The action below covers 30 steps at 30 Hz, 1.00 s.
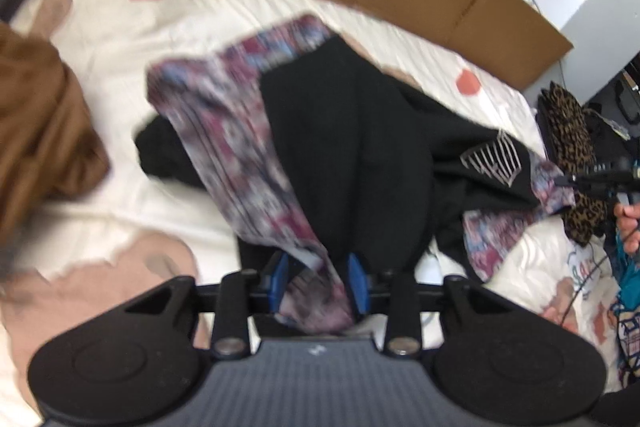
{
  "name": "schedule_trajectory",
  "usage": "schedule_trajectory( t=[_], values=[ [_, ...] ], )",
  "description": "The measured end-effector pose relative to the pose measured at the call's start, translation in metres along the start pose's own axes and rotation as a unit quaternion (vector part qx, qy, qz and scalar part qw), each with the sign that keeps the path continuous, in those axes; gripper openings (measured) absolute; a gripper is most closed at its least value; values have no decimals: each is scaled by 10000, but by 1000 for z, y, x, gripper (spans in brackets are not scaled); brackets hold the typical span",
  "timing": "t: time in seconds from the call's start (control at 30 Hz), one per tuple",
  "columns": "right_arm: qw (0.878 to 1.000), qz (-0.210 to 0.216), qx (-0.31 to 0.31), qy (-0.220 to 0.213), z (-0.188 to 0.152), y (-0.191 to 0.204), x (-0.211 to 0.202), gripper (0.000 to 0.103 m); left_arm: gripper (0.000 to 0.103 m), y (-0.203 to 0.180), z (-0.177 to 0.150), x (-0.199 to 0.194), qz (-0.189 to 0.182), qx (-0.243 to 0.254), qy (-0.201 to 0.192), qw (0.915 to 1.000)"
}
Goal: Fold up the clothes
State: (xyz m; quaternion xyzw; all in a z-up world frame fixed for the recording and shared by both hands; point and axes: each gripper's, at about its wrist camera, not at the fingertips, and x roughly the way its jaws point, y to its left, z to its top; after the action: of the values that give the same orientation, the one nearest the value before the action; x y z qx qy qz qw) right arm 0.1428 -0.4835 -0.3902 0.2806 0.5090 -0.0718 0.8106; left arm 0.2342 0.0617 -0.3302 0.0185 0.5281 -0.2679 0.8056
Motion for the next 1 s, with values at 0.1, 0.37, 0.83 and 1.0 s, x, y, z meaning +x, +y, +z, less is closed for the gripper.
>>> schedule_trajectory(
  t=[0.1,0.37,0.83,1.0],
  values=[
    [10000,-39,-30,33,-1,1,2,1,52,9,18,-5,215,156,-148,9995],
    [10000,-62,-59,39,-3,1,5,1,52,36,64,-6,688,691,-268,9949],
    [9999,-78,-136,47,-8,0,9,1,56,47,122,16,1117,1828,-124,9767],
    [9998,-92,-180,55,-10,0,10,1,59,46,127,22,1124,2176,-20,9696]
  ],
)
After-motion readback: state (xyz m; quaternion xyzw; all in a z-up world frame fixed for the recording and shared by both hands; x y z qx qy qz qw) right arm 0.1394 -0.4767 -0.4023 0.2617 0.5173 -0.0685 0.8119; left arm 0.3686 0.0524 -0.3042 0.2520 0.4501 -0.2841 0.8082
